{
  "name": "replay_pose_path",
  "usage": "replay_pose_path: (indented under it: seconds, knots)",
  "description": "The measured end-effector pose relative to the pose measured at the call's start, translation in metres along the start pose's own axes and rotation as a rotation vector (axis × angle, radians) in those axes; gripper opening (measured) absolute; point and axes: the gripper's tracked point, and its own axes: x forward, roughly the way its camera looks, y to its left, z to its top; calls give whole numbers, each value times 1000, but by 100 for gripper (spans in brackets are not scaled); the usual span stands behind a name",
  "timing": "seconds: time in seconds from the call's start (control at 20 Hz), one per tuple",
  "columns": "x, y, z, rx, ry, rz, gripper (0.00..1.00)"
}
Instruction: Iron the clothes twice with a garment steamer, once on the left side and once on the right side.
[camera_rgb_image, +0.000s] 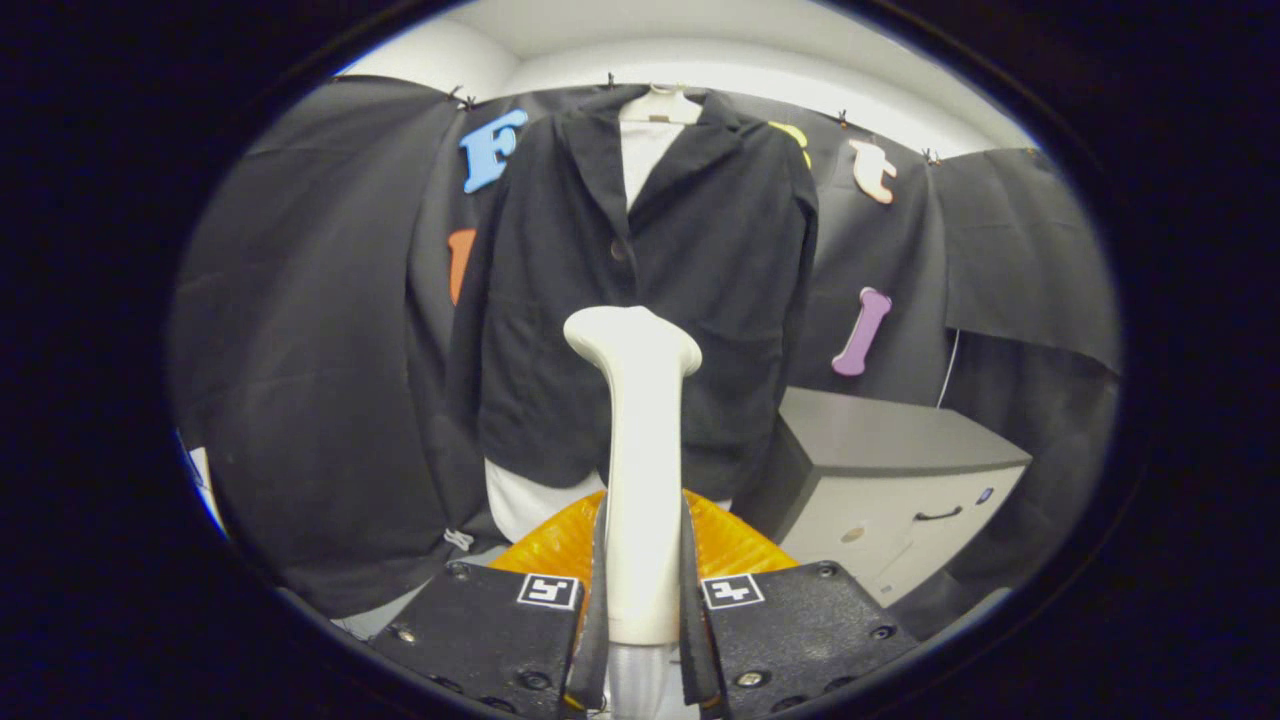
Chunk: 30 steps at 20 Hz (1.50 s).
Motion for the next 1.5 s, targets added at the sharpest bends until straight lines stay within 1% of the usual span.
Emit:
replay_pose_path:
  seconds: [0.25, 0.45, 0.7, 0.85, 1.0, 1.2, 1.35, 1.5]
  knots:
    - [-5, 17, 76, 1, -146, 36, 31]
    - [-2, 27, 138, -32, -278, 32, 31]
    - [24, 41, 203, -39, -379, 25, 31]
    - [41, 47, 228, -53, -414, 27, 32]
    - [51, 52, 250, -73, -454, 20, 31]
    - [61, 53, 269, -113, -501, -24, 32]
    - [75, 52, 259, -133, -482, -57, 31]
    - [86, 58, 240, -131, -431, -54, 31]
